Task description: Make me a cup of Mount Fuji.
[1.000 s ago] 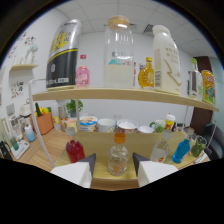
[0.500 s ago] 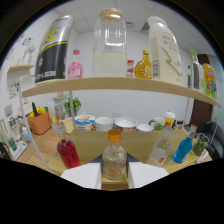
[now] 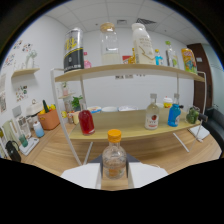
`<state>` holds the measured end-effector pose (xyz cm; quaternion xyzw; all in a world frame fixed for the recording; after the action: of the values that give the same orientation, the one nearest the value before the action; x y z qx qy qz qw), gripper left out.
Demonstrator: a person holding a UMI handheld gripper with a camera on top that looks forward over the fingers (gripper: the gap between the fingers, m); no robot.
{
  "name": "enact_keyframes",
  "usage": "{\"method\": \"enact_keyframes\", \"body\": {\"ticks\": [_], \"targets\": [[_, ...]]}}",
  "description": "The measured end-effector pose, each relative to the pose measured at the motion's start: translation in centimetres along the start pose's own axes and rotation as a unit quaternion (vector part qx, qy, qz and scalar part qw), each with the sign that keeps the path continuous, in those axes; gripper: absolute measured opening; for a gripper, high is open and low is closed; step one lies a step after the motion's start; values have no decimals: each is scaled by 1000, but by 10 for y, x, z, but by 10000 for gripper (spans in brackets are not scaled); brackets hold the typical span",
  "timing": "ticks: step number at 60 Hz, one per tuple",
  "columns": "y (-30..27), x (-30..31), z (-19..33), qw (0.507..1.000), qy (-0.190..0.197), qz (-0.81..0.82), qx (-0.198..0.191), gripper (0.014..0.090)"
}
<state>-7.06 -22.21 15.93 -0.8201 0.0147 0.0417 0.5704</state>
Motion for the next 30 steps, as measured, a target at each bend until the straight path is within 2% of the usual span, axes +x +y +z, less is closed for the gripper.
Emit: {"method": "enact_keyframes", "body": {"ticks": [9,17,23,30], "targets": [[34,6,-2,998,-7,50,-24,350],[42,12,4,981,-27,189,-32,350],[38,14,8,946,-49,318,-28,350],[28,17,13,880,-83,467,-14,350]]}}
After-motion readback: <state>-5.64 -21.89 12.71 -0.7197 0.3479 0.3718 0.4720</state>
